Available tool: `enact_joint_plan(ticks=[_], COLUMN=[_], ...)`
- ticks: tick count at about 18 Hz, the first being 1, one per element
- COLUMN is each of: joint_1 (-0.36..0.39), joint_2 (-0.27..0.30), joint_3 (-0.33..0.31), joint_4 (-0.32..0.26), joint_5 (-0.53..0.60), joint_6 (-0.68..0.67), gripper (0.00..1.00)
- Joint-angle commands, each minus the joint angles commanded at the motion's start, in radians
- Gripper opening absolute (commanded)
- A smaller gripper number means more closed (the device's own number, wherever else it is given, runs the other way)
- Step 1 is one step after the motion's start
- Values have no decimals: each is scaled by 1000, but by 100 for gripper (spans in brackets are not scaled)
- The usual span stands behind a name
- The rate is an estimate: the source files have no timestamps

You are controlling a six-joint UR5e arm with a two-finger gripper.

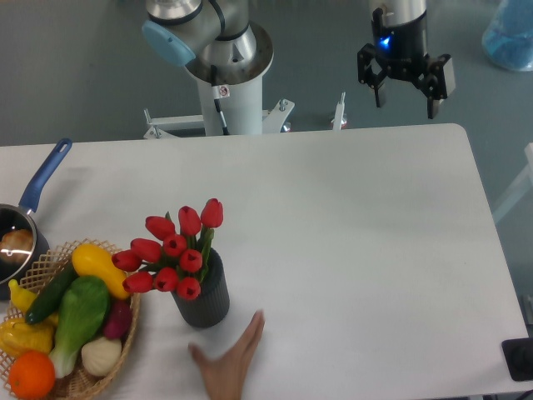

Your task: Pick up the flowers from the vase

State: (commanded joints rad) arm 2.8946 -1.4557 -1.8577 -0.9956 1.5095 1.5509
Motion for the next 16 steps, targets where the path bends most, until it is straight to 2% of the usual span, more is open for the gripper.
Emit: enact_joint_plan(ticks=[7,11,16], joint_1=[2,40,40], joint_2=[-8,-15,-18], joint_3=[-8,-28,-31], joint_4=[3,35,57], joint_5=[-54,-222,-305], joint_6=[-5,-95,-139], gripper=[100,100,100])
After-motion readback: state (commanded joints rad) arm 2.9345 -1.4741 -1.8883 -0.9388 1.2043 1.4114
